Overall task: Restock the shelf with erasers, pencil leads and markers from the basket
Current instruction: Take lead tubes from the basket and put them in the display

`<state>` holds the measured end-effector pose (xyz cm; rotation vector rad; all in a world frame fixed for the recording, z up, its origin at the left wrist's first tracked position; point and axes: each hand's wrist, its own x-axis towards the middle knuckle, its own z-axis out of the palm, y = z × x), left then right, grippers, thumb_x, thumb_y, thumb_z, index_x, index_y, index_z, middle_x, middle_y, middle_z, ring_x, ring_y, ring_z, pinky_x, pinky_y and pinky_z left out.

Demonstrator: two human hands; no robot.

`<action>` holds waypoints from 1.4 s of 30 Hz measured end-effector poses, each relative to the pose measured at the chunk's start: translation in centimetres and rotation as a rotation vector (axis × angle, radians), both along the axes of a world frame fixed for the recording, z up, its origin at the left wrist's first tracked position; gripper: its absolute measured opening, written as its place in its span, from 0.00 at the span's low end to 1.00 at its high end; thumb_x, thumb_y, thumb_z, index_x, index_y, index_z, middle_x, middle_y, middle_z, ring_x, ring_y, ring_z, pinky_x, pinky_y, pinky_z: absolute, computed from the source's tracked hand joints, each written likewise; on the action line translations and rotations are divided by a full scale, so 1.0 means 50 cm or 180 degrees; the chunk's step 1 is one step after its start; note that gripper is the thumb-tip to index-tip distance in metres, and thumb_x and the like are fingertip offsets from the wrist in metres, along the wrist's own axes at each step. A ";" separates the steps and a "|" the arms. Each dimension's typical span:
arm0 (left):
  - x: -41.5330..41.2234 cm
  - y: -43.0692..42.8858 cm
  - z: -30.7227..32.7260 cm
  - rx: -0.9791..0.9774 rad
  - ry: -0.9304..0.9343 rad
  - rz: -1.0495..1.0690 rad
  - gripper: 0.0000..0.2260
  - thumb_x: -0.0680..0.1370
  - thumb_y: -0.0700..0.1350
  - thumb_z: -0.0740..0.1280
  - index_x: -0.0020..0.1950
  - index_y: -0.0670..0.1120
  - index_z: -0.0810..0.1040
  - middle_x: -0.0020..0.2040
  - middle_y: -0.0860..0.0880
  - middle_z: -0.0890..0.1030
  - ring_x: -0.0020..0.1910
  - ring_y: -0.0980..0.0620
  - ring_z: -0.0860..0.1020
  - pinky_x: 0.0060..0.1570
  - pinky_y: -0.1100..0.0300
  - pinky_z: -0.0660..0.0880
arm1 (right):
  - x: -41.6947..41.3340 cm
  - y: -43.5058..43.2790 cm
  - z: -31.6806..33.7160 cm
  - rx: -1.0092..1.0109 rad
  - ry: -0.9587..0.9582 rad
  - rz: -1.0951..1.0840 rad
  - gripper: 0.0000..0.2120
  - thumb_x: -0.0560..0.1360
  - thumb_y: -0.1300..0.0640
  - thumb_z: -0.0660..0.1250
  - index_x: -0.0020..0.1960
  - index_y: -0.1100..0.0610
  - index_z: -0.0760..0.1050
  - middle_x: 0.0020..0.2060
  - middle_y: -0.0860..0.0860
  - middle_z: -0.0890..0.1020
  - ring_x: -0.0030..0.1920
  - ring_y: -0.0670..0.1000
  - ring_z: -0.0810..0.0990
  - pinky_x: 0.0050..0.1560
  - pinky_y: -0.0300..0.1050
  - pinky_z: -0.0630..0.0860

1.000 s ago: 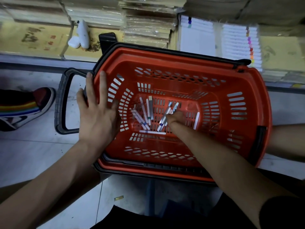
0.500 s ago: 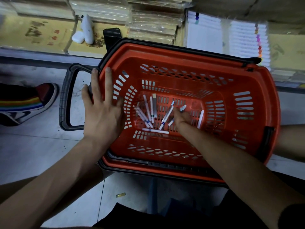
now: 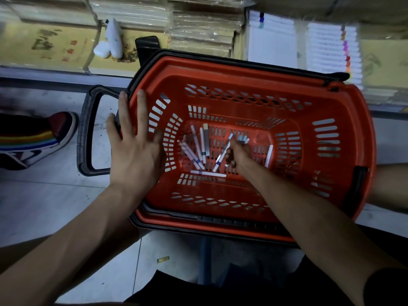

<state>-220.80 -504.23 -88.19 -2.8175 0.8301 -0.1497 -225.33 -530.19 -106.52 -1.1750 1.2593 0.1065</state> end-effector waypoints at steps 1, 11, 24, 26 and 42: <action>0.000 0.000 0.000 0.0003 -0.0002 0.0004 0.18 0.77 0.50 0.69 0.64 0.43 0.79 0.83 0.34 0.41 0.79 0.25 0.43 0.71 0.29 0.56 | 0.007 0.000 -0.005 -0.0097 0.0034 0.0092 0.11 0.82 0.56 0.64 0.43 0.59 0.74 0.23 0.48 0.75 0.19 0.45 0.72 0.20 0.33 0.62; 0.000 0.002 -0.001 -0.0073 -0.0002 -0.0008 0.15 0.77 0.47 0.68 0.61 0.42 0.79 0.83 0.34 0.43 0.80 0.25 0.44 0.71 0.28 0.57 | 0.061 -0.007 -0.015 -0.1759 0.0752 0.1139 0.13 0.71 0.53 0.73 0.53 0.57 0.80 0.48 0.55 0.86 0.47 0.57 0.85 0.50 0.50 0.83; 0.001 -0.001 0.004 0.0007 0.0054 0.0011 0.14 0.79 0.49 0.66 0.60 0.43 0.79 0.83 0.34 0.40 0.79 0.25 0.43 0.71 0.29 0.57 | 0.076 0.044 -0.006 -0.1191 0.0236 0.0680 0.18 0.74 0.44 0.71 0.32 0.54 0.75 0.27 0.50 0.78 0.33 0.55 0.81 0.38 0.45 0.79; -0.001 0.000 0.005 0.0028 0.0044 0.0009 0.14 0.79 0.49 0.65 0.60 0.43 0.79 0.83 0.33 0.40 0.79 0.25 0.42 0.70 0.29 0.57 | 0.079 0.049 -0.006 -0.1056 0.0191 0.0682 0.17 0.77 0.46 0.69 0.35 0.55 0.75 0.27 0.50 0.76 0.30 0.53 0.79 0.31 0.39 0.75; 0.000 0.001 0.005 0.0030 0.0106 0.0025 0.14 0.78 0.50 0.67 0.59 0.44 0.79 0.82 0.33 0.38 0.79 0.25 0.41 0.71 0.29 0.56 | 0.096 0.089 -0.031 -0.2150 0.0608 0.2008 0.12 0.75 0.48 0.71 0.50 0.56 0.82 0.45 0.56 0.86 0.48 0.59 0.84 0.46 0.48 0.78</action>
